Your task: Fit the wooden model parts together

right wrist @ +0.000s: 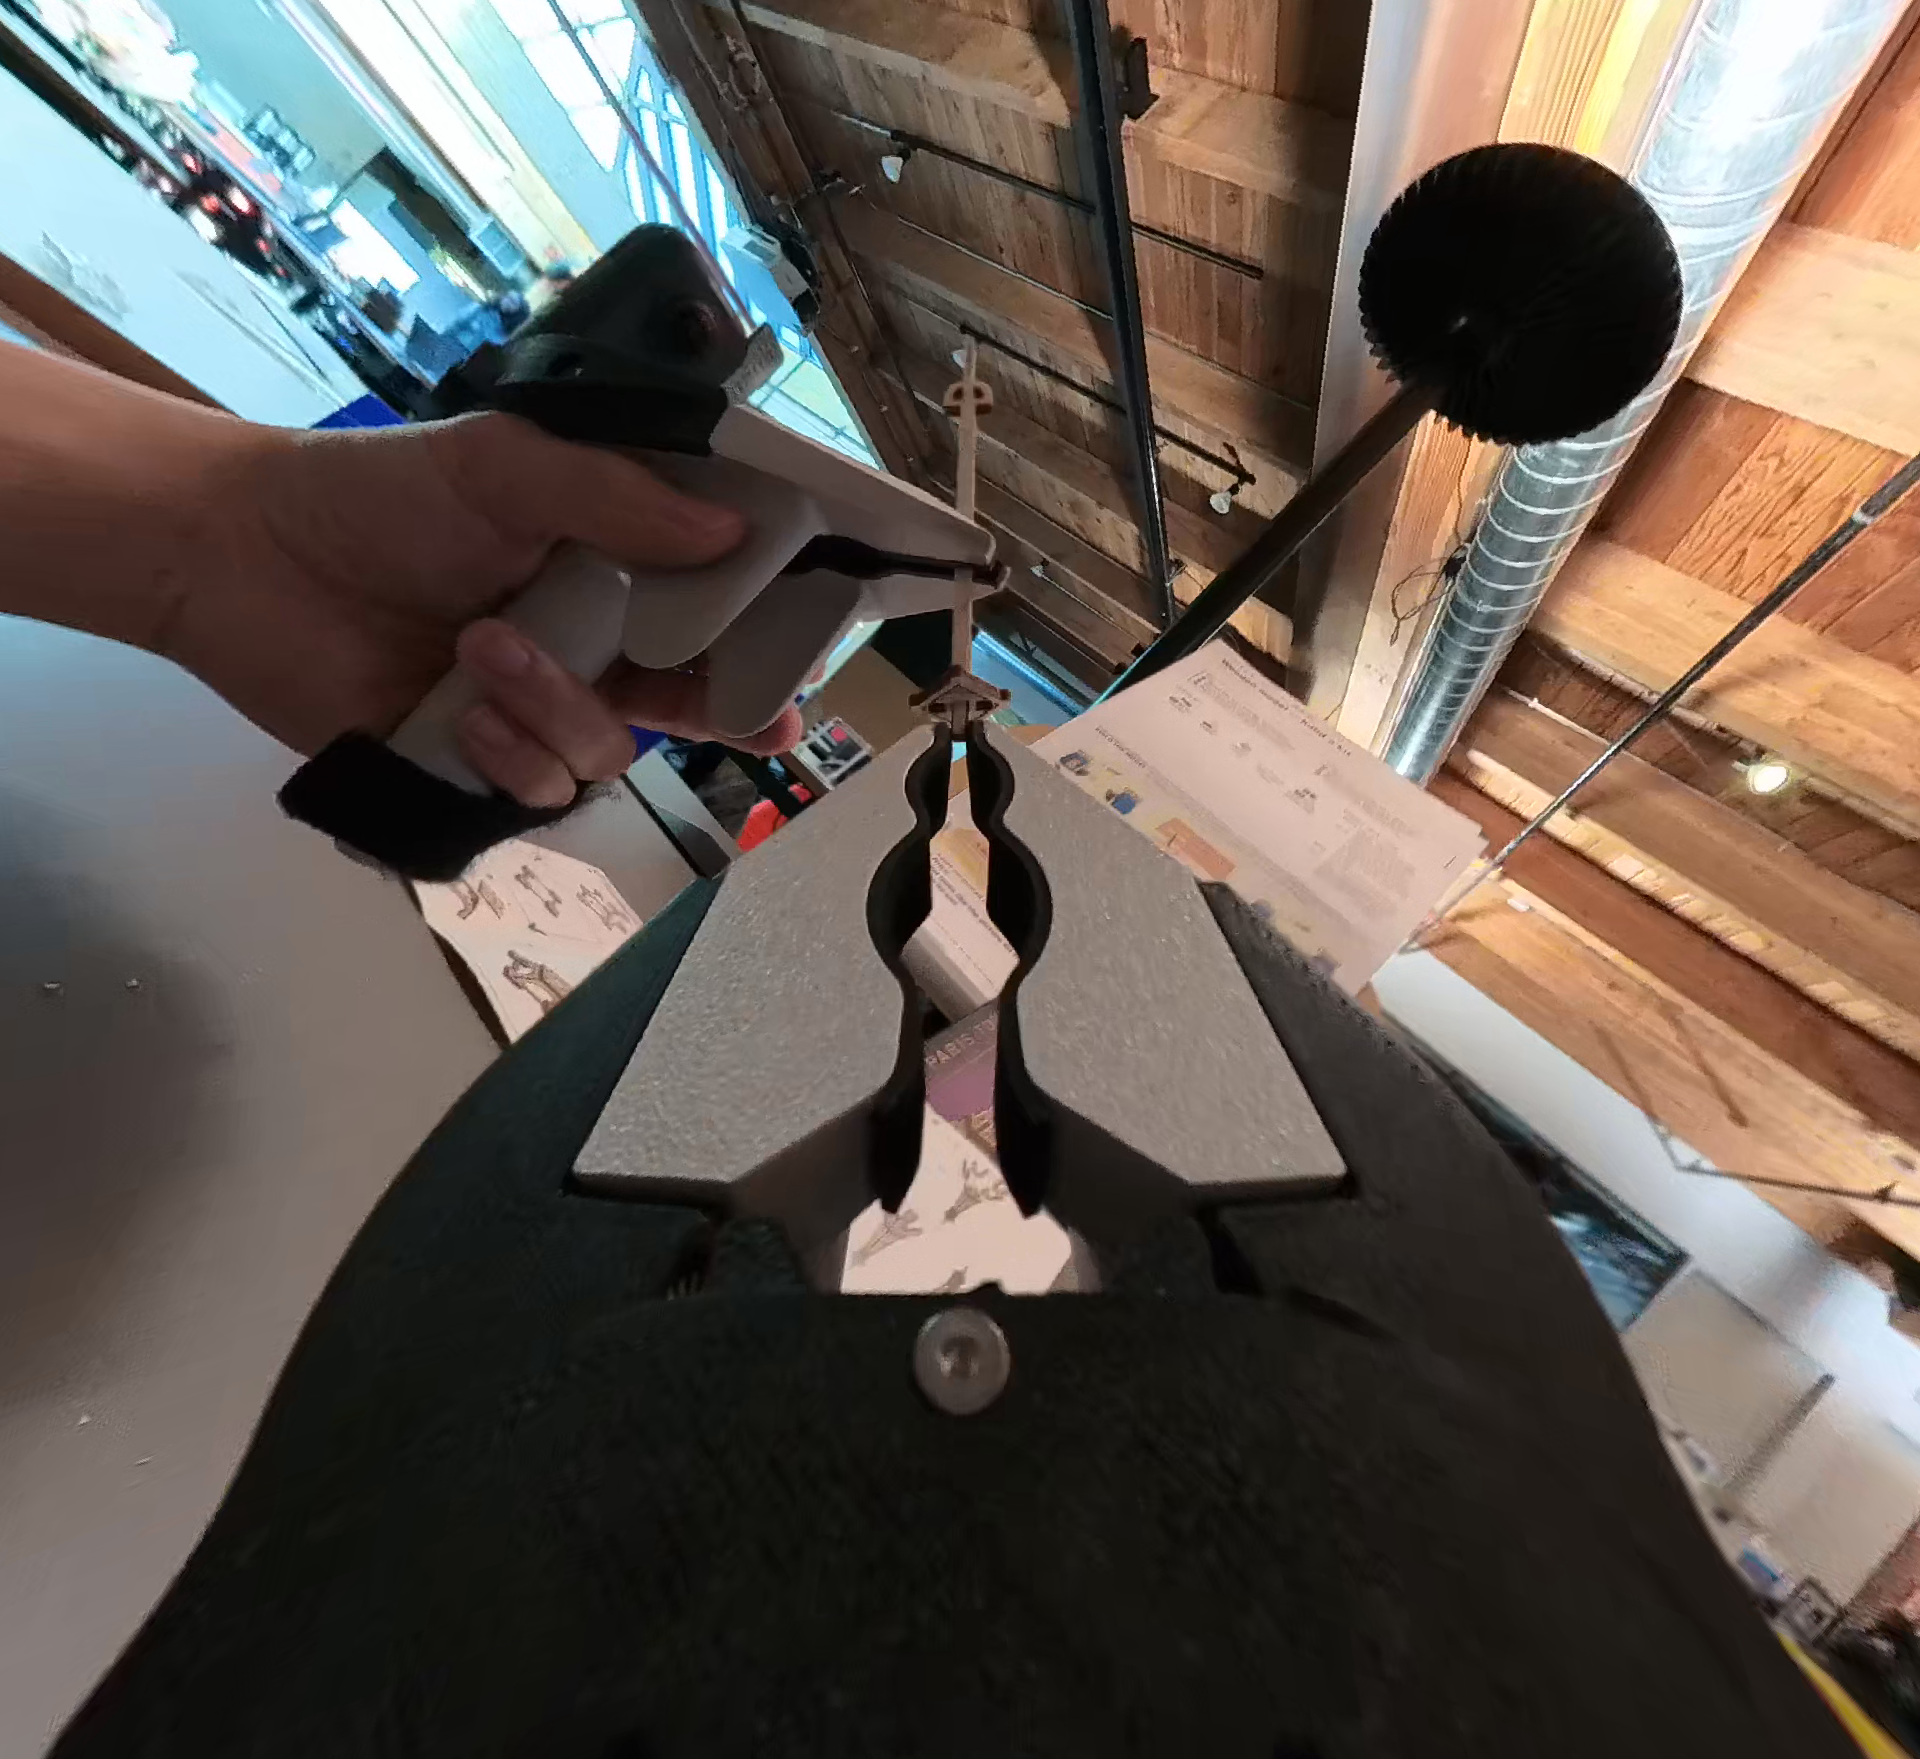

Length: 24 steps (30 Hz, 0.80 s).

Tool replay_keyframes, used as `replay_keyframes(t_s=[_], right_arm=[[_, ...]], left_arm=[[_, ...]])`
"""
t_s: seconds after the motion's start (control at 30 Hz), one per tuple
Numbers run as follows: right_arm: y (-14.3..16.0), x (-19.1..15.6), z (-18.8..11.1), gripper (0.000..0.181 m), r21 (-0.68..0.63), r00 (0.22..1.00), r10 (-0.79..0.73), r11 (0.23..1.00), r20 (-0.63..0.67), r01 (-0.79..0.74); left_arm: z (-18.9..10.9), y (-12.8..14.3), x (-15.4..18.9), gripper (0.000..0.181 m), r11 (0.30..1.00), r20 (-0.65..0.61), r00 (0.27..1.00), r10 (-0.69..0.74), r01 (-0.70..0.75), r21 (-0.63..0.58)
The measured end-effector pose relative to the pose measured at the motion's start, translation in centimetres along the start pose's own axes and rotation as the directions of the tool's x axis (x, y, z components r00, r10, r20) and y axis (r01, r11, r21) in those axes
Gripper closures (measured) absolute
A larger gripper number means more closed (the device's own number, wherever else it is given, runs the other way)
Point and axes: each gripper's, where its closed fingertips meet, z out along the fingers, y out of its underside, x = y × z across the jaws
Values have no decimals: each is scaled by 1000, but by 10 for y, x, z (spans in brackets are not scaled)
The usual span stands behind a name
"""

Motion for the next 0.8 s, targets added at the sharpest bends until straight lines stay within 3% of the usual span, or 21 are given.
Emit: replay_keyframes(t_s=[0.27, 0.8], right_arm=[[22, -1, -6, 181, -27, 990, 140, 990, 10, -140], [42, -10, -7, 181, -117, 991, 125, 986, 51, -119]], left_arm=[[5, 17, -10, 181, 993, 87, 993, 79, -71, -97], [0, 30, -29, 181, 988, 189, 981, -46, 72, -136]])
